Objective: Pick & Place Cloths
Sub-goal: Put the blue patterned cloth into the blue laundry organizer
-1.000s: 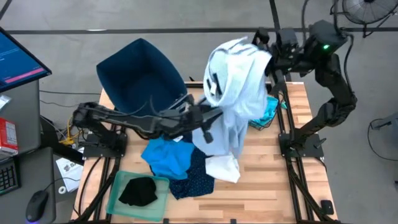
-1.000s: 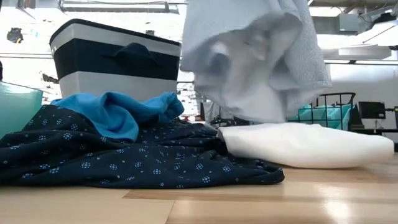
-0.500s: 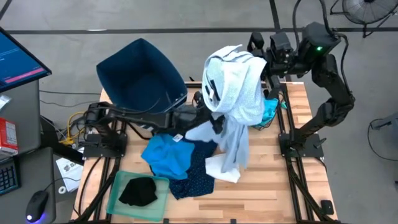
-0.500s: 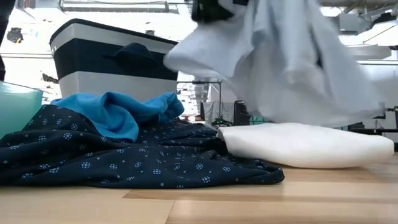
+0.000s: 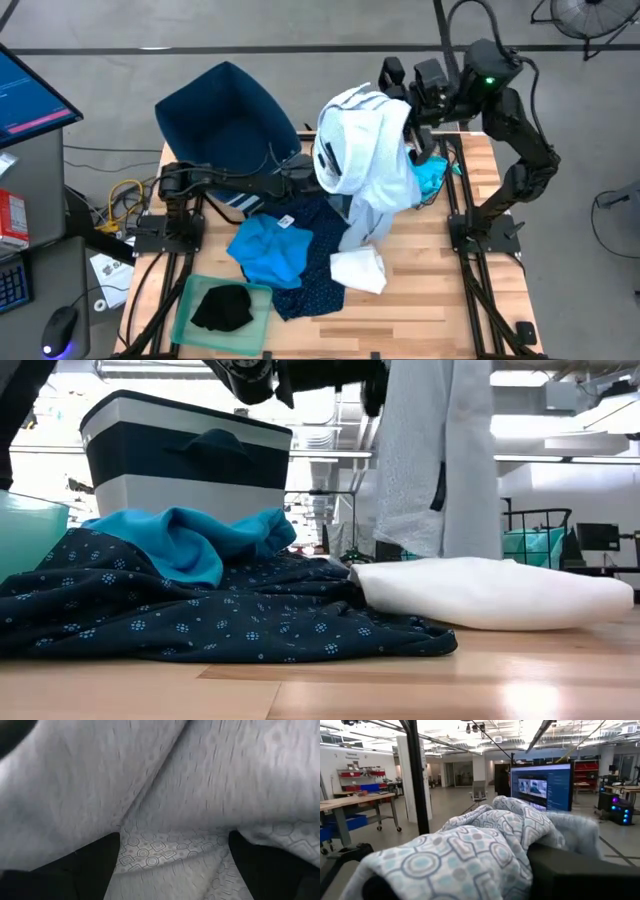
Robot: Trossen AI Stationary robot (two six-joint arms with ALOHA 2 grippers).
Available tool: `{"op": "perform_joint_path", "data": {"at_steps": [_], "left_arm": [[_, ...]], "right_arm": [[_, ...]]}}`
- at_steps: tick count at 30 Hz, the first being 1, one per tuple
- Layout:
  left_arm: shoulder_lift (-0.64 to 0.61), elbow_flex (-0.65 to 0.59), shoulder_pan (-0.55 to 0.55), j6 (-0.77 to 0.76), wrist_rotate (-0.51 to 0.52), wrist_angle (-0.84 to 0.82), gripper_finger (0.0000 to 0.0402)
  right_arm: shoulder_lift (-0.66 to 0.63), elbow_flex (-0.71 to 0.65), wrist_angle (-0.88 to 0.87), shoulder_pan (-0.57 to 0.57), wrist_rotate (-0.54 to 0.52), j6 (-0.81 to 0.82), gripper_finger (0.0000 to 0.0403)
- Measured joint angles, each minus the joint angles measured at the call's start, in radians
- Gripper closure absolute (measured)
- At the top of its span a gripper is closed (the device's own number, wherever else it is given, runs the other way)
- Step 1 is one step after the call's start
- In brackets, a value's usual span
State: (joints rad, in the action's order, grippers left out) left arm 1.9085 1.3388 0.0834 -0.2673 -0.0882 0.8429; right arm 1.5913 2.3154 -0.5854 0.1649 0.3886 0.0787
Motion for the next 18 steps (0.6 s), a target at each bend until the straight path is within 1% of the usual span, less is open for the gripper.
{"op": "perform_joint_path", "data": {"at_steps": [2,5,7,10,12,15,18], "left_arm": [[0.002,-0.001,-0.006,-0.049,-0.064,0.084,0.0037],[-0.004,0.000,-0.013,-0.110,-0.126,0.181,0.0037],[-0.006,0.002,-0.019,-0.134,-0.169,0.211,0.0038],[-0.006,0.042,-0.026,-0.185,-0.255,0.211,0.0039],[-0.007,0.071,-0.038,-0.206,-0.268,0.216,0.0046],[-0.011,0.099,-0.056,-0.208,-0.282,0.214,0.0080],[-0.031,0.117,-0.064,-0.211,-0.283,0.216,0.0139]], "right_arm": [[0.007,-0.001,-0.001,0.025,0.016,0.000,0.0403],[0.031,0.001,0.029,0.062,0.044,0.005,0.0403],[0.047,-0.001,0.045,0.094,0.071,0.017,0.0403],[0.068,-0.001,0.086,0.145,0.093,0.046,0.0403],[0.078,0.000,0.112,0.183,0.112,0.068,0.0403],[0.085,-0.002,0.116,0.235,0.119,0.084,0.0403],[0.081,-0.002,0.132,0.279,0.119,0.076,0.0403]]}}
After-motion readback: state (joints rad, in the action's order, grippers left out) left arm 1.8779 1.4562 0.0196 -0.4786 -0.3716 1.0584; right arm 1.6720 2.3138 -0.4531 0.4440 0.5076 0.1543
